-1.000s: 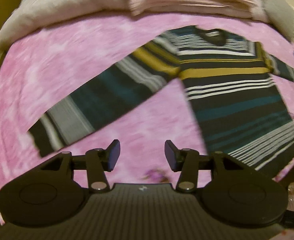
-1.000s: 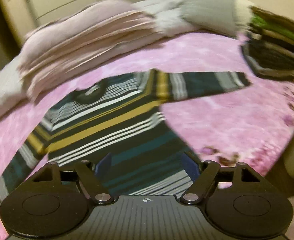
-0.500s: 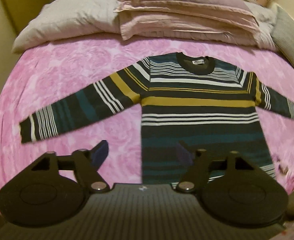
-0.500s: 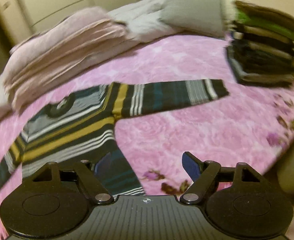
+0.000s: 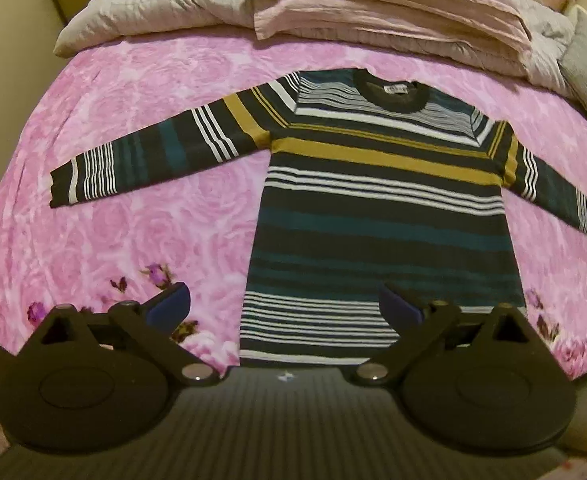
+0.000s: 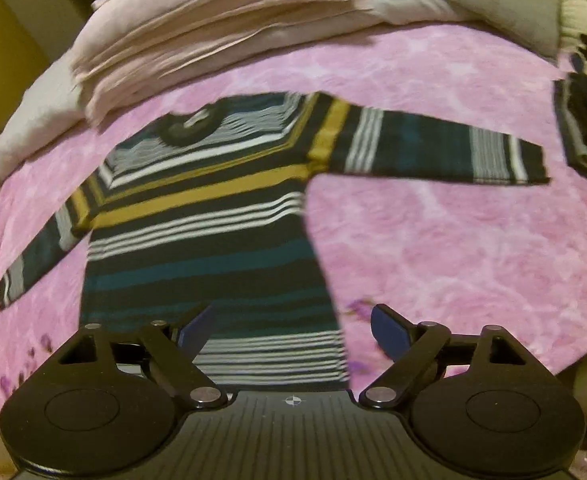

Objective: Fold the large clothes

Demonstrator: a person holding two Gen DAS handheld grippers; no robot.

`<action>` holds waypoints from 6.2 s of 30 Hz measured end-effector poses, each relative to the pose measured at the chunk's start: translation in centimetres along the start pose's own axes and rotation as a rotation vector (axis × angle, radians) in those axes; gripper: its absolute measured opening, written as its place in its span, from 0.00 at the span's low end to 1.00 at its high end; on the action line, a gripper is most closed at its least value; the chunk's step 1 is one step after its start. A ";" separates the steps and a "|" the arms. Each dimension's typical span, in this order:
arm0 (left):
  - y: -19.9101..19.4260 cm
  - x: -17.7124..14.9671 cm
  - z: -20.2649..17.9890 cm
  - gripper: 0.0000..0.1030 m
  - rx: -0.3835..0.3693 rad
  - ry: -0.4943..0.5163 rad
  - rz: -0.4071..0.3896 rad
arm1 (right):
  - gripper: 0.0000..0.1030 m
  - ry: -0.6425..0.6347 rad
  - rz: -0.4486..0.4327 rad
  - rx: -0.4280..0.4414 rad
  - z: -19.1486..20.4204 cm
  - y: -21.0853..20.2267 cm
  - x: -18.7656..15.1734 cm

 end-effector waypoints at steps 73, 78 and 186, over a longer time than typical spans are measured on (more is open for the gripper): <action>-0.8 0.2 -0.9 0.96 -0.008 -0.009 -0.030 | 0.81 -0.325 -0.058 0.128 9.5 -0.1 -0.5; -2.6 1.5 6.5 0.96 0.062 -0.036 -0.070 | 0.81 -0.445 -0.161 0.182 15.7 -1.5 0.1; 37.4 31.8 6.7 0.08 -0.242 0.476 0.059 | 0.34 0.133 -0.164 0.013 12.0 27.0 -1.3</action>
Point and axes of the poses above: each gripper's, at about its wrist camera, not at the fingertips, and y roughly the way its jaws point, z to its left, x to its top, the point moved 6 cm from there along y, roughly the way its jaws point, and after that the axes turned 13 degrees about -x, right-handed, at the moved point
